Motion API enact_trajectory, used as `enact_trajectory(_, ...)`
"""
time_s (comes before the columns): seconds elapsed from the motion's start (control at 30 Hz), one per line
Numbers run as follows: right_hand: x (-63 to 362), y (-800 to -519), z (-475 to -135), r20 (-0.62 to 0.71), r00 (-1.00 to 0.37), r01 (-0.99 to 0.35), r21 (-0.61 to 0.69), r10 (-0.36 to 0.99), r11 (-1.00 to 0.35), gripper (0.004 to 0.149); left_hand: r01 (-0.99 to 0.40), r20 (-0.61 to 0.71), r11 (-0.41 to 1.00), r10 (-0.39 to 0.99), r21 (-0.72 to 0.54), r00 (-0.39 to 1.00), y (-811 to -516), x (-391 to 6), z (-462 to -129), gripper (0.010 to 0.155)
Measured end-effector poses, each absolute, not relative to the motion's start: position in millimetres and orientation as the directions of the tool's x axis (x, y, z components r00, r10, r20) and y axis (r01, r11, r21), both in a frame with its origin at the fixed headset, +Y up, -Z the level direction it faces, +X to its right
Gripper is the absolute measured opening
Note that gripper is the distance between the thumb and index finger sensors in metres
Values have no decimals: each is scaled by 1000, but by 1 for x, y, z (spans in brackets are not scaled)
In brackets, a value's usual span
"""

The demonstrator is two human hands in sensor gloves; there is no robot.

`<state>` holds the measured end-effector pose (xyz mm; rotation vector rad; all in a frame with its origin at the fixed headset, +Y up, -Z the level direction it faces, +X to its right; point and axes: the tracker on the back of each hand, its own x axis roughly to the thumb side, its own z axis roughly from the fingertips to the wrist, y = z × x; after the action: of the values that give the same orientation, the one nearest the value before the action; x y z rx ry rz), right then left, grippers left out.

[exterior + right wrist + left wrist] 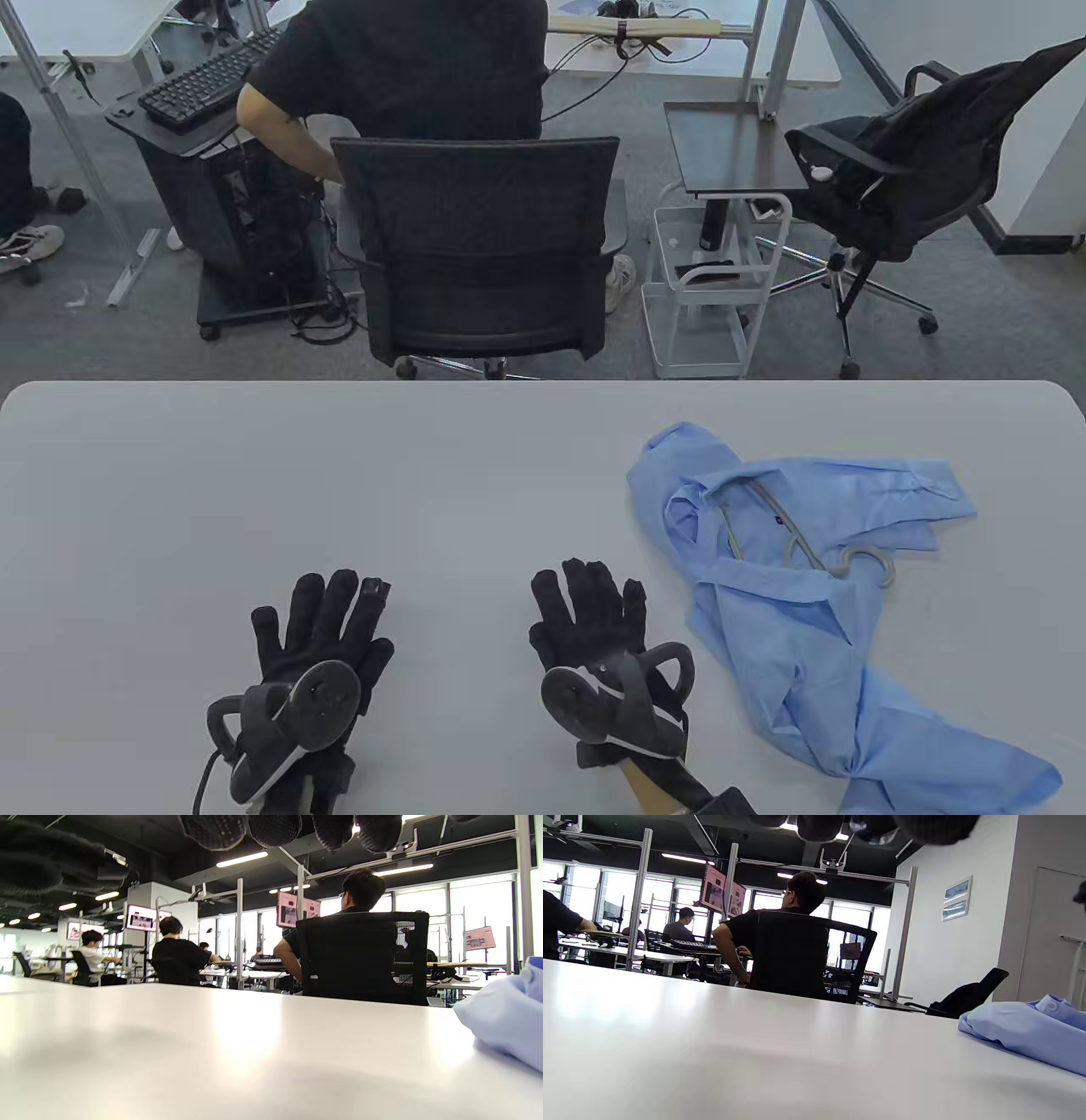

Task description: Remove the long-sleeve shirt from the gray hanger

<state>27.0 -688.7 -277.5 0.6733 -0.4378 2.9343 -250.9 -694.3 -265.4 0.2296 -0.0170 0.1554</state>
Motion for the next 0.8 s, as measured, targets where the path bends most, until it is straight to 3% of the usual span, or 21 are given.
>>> enact_trajectory(0.1, 22, -698, -274, 458, -889, -132, -228, 14, -965, 56, -205, 32, 952, 203, 227, 979, -693, -253, -266, 62)
enact_trajectory(0.4, 18, -720, -276, 460, -887, -63, -159, -18, -985, 56, -172, 42, 966, 167, 195, 985, -699, -250, -263, 61)
enact_trajectory(0.8, 18, -725, -275, 464, -885, -37, -136, -30, -990, 56, -161, 50, 975, 155, 154, 987, -703, -245, -265, 63)
